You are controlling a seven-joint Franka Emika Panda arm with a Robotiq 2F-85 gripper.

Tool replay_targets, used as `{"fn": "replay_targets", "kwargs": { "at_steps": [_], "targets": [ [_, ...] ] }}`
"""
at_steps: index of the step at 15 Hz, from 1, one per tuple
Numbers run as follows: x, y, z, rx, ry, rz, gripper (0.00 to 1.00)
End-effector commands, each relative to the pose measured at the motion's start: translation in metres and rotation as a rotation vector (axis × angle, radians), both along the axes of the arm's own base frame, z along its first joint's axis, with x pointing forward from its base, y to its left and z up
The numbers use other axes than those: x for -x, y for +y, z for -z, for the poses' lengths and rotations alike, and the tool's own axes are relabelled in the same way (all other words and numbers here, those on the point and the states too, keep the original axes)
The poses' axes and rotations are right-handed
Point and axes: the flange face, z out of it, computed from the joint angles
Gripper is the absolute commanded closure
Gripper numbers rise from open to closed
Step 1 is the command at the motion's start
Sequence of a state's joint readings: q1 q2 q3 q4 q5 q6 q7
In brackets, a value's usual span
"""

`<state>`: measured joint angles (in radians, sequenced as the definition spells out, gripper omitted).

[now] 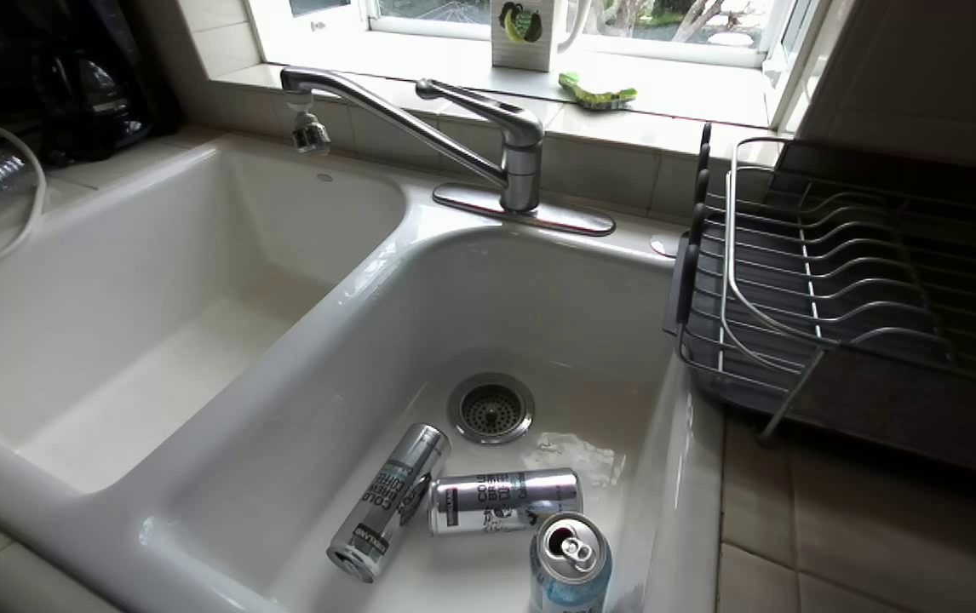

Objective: Put the bottle on the left of the sink

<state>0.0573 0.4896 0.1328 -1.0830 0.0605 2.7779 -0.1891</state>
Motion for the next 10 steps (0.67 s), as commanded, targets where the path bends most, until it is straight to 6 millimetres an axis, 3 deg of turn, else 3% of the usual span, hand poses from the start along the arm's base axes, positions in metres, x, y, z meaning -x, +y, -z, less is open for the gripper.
{"fn": "replay_targets", "kwargs": {
  "at_steps": [1,3,4,5,7,10],
  "targets": [
    [-0.013,0.000,0.006,-0.023,-0.041,-0.004,0.00],
    [-0.016,0.000,0.009,-0.026,-0.053,-0.004,0.00],
    [-0.017,0.000,0.010,-0.029,-0.056,-0.007,0.05],
    [-0.019,0.000,0.011,-0.030,-0.057,-0.008,0.25],
    [-0.021,0.001,0.013,-0.033,-0.058,-0.009,0.30],
    [-0.023,0.002,0.014,-0.034,-0.060,-0.012,0.52]
  ]
}}
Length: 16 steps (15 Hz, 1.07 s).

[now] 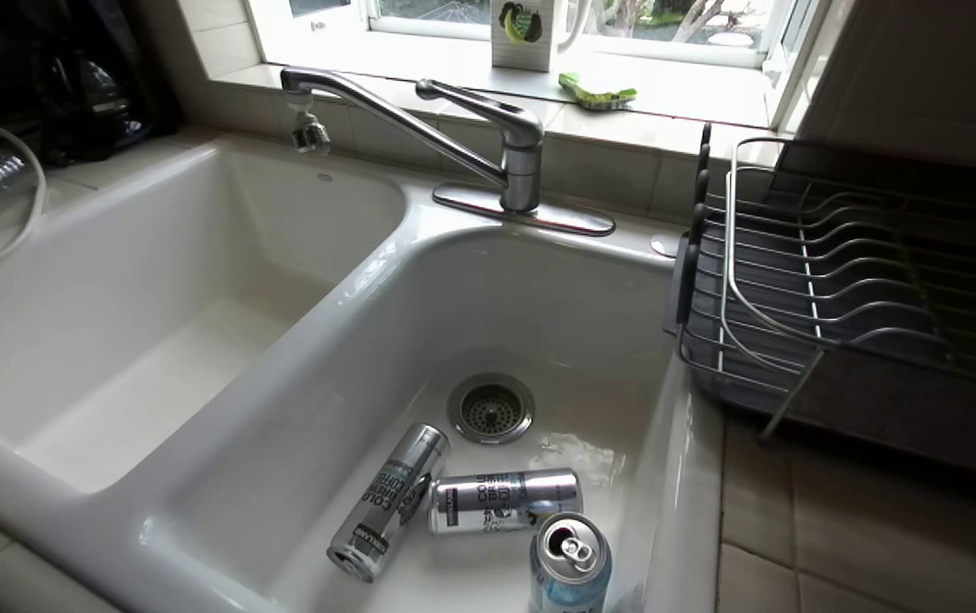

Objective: Put the bottle on the left of the sink

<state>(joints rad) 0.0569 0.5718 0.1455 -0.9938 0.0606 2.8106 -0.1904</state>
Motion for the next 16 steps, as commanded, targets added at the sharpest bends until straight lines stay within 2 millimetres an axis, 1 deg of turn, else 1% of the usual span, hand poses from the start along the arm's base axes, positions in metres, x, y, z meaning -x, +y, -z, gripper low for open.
{"fn": "replay_targets", "kwargs": {
  "at_steps": [1,4,9,11,16],
  "targets": [
    [-0.007,0.000,0.003,-0.009,-0.024,-0.010,0.53],
    [-0.006,0.002,0.000,-0.007,-0.028,-0.011,0.55],
    [0.003,0.005,-0.012,0.016,-0.016,0.004,0.55],
    [0.008,0.006,-0.019,0.027,-0.017,0.013,0.55],
    [0.025,0.006,-0.046,0.049,-0.034,0.051,0.55]
  ]
}}
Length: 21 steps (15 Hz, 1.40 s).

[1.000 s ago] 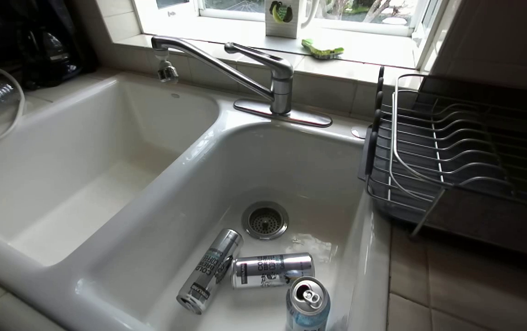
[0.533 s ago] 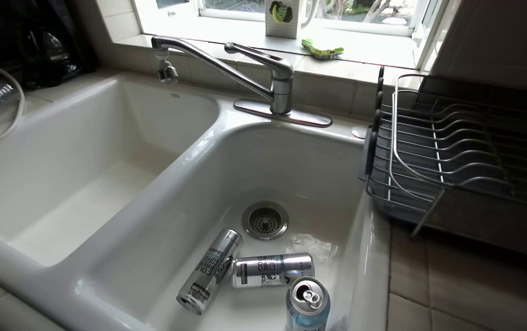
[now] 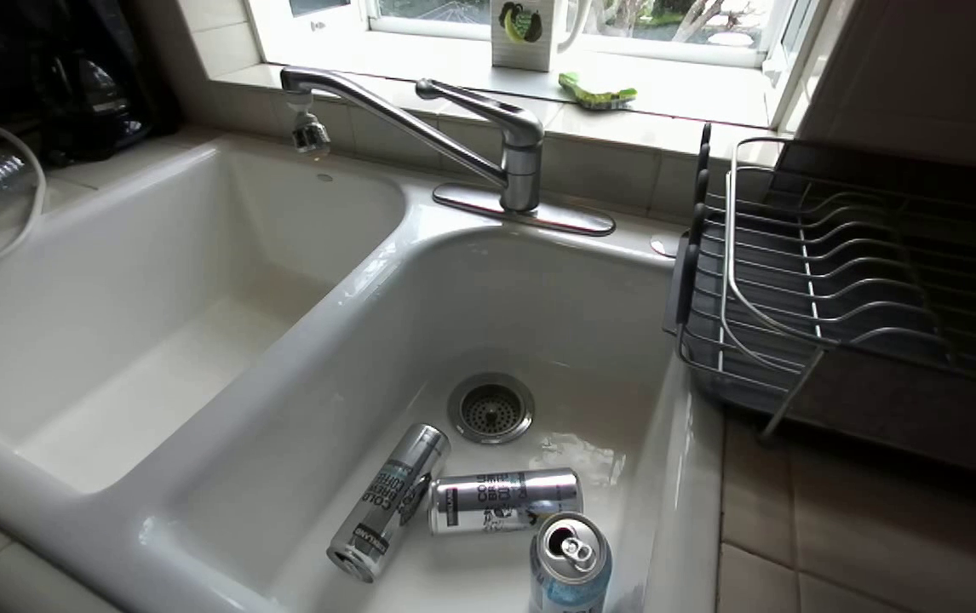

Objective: Put the bottle on the left of the sink

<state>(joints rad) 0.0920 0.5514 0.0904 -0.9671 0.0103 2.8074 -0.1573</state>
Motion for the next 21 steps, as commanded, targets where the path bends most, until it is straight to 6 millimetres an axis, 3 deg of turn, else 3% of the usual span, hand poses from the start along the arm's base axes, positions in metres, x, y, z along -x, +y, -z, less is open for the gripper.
{"fn": "replay_targets", "kwargs": {
  "at_steps": [1,10,16,21],
  "targets": [
    [0.017,0.004,-0.022,0.009,0.024,0.035,0.55],
    [0.055,0.013,-0.053,0.041,0.142,0.105,0.55],
    [0.099,0.019,-0.064,0.080,0.228,0.127,0.55],
    [0.143,0.032,-0.058,0.105,0.278,0.052,0.55]
  ]
}}
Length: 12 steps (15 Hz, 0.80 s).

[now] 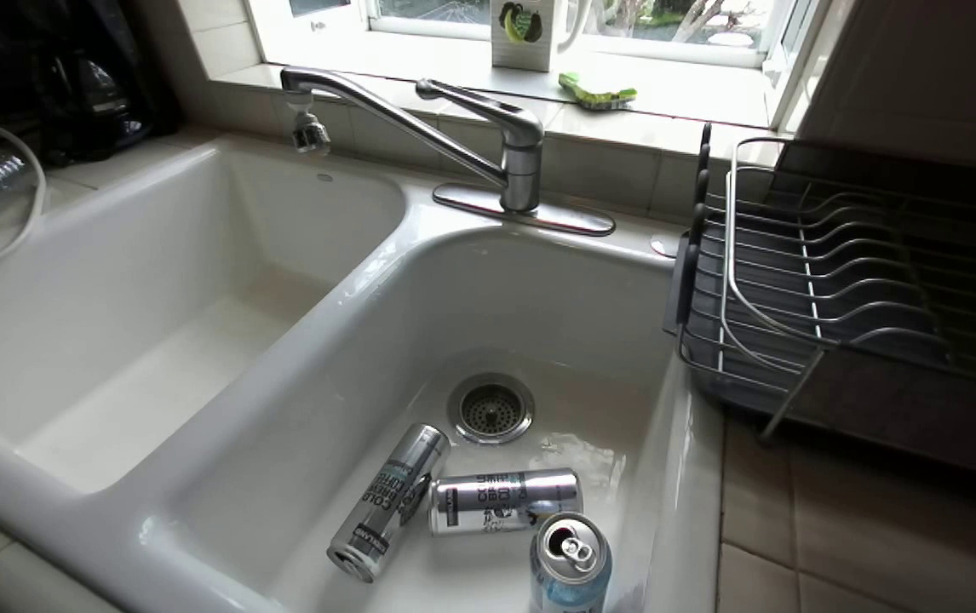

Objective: Put the bottle on the left of the sink

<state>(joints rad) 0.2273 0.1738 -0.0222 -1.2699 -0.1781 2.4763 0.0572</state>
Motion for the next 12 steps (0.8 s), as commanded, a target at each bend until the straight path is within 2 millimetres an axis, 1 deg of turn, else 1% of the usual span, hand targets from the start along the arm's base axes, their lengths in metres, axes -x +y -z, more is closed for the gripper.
{"fn": "replay_targets", "kwargs": {
  "at_steps": [1,4,7,8,12],
  "targets": [
    [0.048,0.008,0.009,0.019,0.047,-0.061,0.55],
    [0.075,0.012,0.024,0.038,0.079,-0.110,0.55],
    [0.104,0.016,0.038,0.075,0.104,-0.189,0.55],
    [0.112,0.020,0.044,0.087,0.102,-0.228,0.55],
    [0.136,0.034,0.079,0.069,0.100,-0.416,0.55]
  ]
}}
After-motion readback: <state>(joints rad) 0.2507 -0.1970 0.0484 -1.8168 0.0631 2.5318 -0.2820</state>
